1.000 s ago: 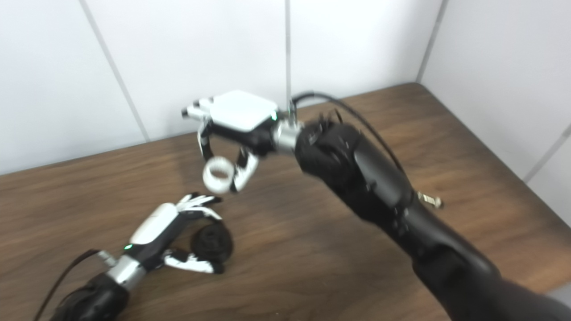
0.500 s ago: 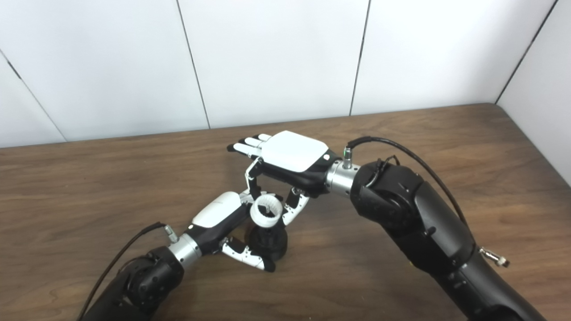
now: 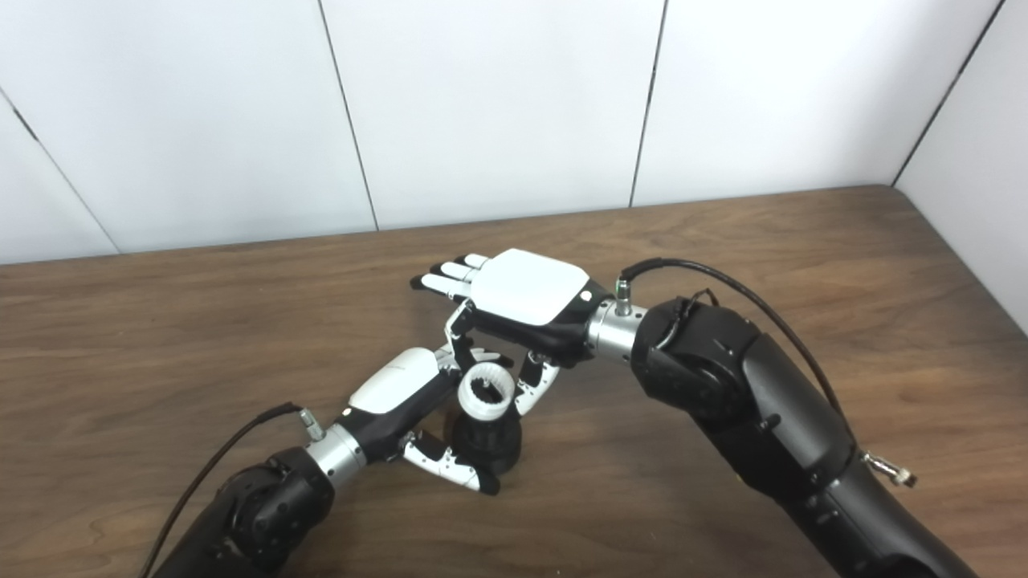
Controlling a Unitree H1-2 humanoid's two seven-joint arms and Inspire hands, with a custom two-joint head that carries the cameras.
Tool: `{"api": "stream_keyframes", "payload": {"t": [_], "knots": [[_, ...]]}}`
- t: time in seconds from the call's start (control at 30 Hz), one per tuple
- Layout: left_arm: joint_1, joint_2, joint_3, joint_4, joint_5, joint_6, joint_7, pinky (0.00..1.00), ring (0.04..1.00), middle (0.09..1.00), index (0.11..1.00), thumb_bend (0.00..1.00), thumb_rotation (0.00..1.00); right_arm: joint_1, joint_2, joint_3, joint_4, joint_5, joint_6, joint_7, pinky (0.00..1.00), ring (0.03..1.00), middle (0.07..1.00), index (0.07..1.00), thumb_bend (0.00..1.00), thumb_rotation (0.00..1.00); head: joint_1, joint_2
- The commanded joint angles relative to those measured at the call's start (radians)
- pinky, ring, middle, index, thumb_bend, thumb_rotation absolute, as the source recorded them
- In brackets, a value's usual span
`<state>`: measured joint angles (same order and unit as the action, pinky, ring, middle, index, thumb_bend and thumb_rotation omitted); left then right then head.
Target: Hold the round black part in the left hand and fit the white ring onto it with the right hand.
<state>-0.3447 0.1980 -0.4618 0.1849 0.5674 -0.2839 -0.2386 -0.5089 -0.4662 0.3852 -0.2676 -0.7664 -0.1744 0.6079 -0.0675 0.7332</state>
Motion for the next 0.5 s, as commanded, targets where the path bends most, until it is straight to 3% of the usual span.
{"api": "stream_keyframes", "payload": {"t": [0.0,0.47], "knots": [[-0.006,-0.002,-0.003,-0.018,0.009,0.004,-0.003,1.00,0.907,0.890,0.476,0.52,0.05,-0.023,-0.008,-0.014,-0.038,-0.012,-0.024,-0.025,1.00,1.000,0.997,0.481,0.52,0.13,-0.001,0.000],[-0.003,-0.005,0.004,-0.012,0.005,0.001,0.000,1.00,0.911,0.889,0.476,0.52,0.05,-0.041,-0.010,-0.022,-0.139,-0.081,0.017,0.099,1.00,1.000,0.995,0.480,0.52,0.13,-0.018,0.005]]}}
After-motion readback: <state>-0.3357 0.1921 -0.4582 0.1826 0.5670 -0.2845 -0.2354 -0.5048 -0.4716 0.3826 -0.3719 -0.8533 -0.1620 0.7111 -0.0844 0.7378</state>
